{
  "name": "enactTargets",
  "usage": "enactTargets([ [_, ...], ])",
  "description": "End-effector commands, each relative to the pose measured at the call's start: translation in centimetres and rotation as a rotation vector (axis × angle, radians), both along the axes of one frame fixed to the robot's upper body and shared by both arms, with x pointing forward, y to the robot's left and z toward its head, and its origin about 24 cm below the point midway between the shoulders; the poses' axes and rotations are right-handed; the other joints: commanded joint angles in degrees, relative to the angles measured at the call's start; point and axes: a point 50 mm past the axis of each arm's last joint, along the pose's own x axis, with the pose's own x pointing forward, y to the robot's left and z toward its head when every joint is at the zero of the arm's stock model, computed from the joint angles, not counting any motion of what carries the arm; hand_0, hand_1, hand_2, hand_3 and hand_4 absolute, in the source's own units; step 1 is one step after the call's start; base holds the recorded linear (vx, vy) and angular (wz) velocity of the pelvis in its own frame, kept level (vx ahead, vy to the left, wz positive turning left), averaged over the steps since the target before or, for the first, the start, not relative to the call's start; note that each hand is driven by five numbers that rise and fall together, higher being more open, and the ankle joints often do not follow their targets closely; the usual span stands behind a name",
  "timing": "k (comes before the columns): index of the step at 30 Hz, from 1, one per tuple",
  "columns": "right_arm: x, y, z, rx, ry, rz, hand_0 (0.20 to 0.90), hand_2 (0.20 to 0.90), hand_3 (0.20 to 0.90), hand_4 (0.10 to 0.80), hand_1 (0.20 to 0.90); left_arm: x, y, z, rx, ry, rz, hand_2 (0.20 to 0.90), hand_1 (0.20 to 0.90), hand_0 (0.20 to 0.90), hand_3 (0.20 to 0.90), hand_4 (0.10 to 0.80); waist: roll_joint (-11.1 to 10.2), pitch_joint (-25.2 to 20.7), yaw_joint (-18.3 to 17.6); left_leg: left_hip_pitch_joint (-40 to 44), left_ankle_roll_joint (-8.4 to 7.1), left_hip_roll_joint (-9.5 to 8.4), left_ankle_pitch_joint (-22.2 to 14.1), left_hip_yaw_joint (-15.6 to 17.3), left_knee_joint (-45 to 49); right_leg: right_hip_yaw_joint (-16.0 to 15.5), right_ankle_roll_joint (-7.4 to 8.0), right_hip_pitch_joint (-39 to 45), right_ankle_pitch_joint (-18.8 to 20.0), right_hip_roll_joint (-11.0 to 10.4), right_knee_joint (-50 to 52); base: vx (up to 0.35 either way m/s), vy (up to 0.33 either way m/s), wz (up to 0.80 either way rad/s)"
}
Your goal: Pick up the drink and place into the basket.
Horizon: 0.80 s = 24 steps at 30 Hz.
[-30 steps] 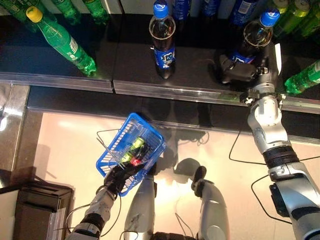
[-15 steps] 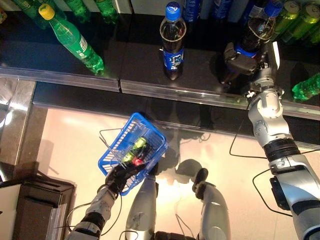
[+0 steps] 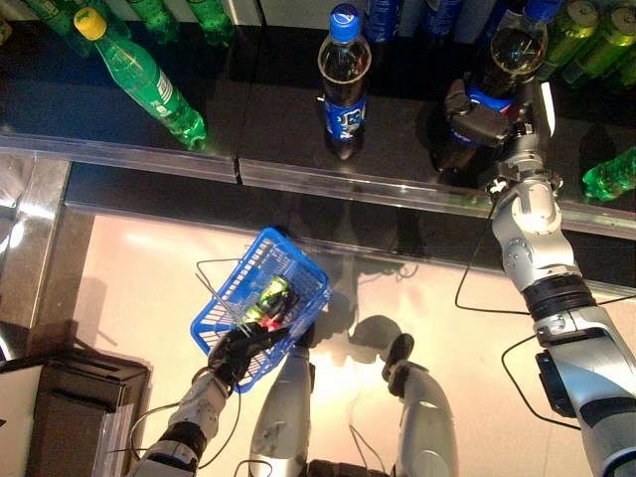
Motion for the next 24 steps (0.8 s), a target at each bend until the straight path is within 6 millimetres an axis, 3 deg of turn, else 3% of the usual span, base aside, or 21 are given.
enactTargets([
  [1,-1.4,1.0,6.0,0.021,-0.279,0.088,0.3,0.3,0.2,0.1,0.3,-2.0,1.7,0.1,0.058,-0.043,-0.057,0.3,0.3,0.3,0.2,0.1,0.1,-5.9,0.8,3.5,1.19,-0.03,-0.5,2.0,-2.9,-2.0,5.08,9.6,4.9,-3.5,-12.2,0.119,0.011,-0.14],
  [6,-1.7,0.5,2.1,0.058,-0.19,0.085,0.3,0.3,0.2,0.1,0.3,-4.2,2.8,-1.3,0.092,0.038,-0.026,0.3,0.3,0.3,0.2,0.1,-1.7,-13.1,0.4,11.0,0.61,0.19,1.1,4.4,-11.1,-2.4,6.46,16.4,7.5,-2.9,-19.7,0.136,0.014,-0.08],
  [10,-2.3,0.8,0.6,0.055,-0.165,0.091,0.3,0.3,0.2,0.1,0.3,-4.8,3.2,-1.6,0.112,0.075,-0.018,0.3,0.3,0.3,0.2,0.1,-2.4,-16.9,-0.1,14.2,0.52,0.46,1.2,5.7,-13.5,-2.5,7.01,19.0,8.2,-2.7,-21.9,0.147,-0.008,0.0],
  [13,-2.6,1.1,0.3,0.049,-0.164,0.098,0.3,0.3,0.2,0.1,0.3,-5.0,3.3,-1.7,0.116,0.083,-0.011,0.3,0.3,0.3,0.2,0.1,-2.6,-18.0,-0.3,15.0,0.57,0.5,1.0,5.8,-14.0,-2.5,7.14,19.6,8.3,-2.7,-22.3,0.061,-0.006,0.0],
  [24,-4.7,3.4,-4.1,0.071,-0.026,0.222,0.3,0.3,0.2,0.1,0.3,-7.5,4.8,-2.7,0.141,0.154,0.057,0.3,0.3,0.3,0.2,0.1,-3.6,-23.7,-1.4,18.9,0.02,1.8,0.5,8.3,-16.1,-3.5,8.03,23.9,8.9,-2.8,-25.6,0.076,-0.007,0.0],
])
